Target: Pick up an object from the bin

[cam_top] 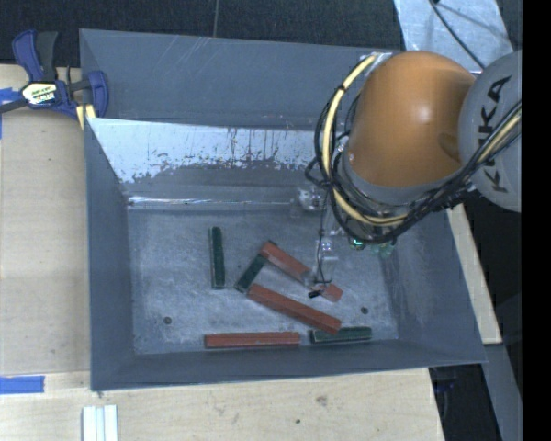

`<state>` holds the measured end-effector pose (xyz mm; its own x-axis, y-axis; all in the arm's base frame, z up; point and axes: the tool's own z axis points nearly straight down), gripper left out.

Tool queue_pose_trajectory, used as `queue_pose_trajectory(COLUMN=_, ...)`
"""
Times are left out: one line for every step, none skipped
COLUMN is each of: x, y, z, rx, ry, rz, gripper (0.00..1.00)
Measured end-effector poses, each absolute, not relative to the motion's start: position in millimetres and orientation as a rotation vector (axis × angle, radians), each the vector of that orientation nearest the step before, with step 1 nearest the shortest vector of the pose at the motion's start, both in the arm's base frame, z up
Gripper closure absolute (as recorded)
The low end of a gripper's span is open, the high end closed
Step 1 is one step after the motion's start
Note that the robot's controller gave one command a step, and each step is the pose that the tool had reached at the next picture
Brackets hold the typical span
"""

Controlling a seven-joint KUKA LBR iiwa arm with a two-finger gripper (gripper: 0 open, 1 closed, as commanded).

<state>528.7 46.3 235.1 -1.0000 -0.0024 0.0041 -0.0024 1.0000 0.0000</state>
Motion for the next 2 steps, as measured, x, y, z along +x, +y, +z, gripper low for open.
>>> queue_pose_trajectory(x=523.5, y=94, z=254, rx=0.290, ry=-3.135, rz=-0.002, gripper=0.00)
queue_pose_trajectory(x=584.8, y=37, z=90, rx=0.505, ry=-3.097, rz=0.002, gripper=0.00)
